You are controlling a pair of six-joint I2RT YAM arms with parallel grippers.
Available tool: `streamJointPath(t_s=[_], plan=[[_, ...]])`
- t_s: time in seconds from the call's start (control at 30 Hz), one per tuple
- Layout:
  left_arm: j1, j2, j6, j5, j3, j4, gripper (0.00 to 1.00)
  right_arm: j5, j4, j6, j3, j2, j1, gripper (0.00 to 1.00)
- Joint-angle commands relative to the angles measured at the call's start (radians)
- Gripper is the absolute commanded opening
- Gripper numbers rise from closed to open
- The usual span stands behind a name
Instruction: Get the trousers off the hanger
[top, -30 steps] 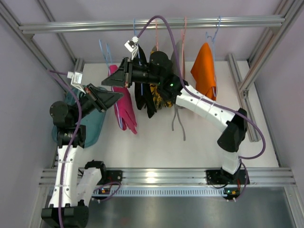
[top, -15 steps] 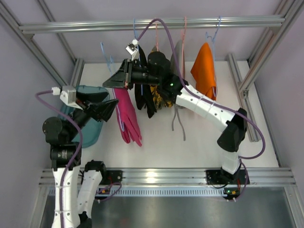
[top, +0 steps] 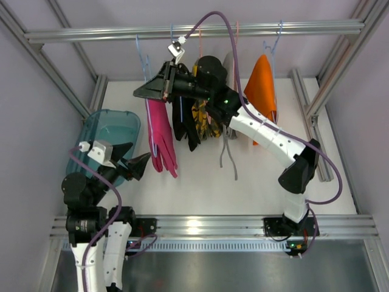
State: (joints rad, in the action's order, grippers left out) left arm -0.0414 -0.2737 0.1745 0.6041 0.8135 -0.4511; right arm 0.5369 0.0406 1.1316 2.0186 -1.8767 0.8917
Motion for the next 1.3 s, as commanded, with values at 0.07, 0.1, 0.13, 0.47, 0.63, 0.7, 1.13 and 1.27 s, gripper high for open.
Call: streamJointPath(t_s=[0.07,0.1,0.13,0.47,0.63,0.7,1.13,1.27], plan=[[0.002,-0.004,-0.16,0.057,-0.034,-0.07,0.77,-0.031,0.162,0.013,0.106,0.045,-0.013,0.0],[0.002,-0.012,-0.231,0.069,-0.04,-0.08,0.77,-0.034,0.16,0.011,0.111,0.044,-0.013,0.0],[0.002,-0.024,-0.263,0.08,-0.049,-0.089,0.77,-0.037,0.159,0.013,0.118,0.045,-0.013,0.0],[0.002,-0.107,-0.431,0.172,-0.12,-0.038,0.84,-0.176,0.067,0.017,0.149,0.028,-0.014,0.0],[0.002,-0.13,-0.339,0.12,-0.16,0.118,0.84,-0.184,0.065,0.028,0.16,0.022,-0.011,0.0],[0.002,-0.136,-0.298,0.103,-0.18,0.182,0.84,-0.184,0.062,0.033,0.158,0.024,-0.01,0.0],[0.002,-0.186,-0.089,-0.033,-0.229,0.396,0.65,-0.189,0.058,0.03,0.155,0.025,-0.002,0.0],[0.0,-0.173,-0.099,-0.04,-0.224,0.394,0.42,-0.183,0.059,0.004,0.137,0.048,-0.01,0.0]])
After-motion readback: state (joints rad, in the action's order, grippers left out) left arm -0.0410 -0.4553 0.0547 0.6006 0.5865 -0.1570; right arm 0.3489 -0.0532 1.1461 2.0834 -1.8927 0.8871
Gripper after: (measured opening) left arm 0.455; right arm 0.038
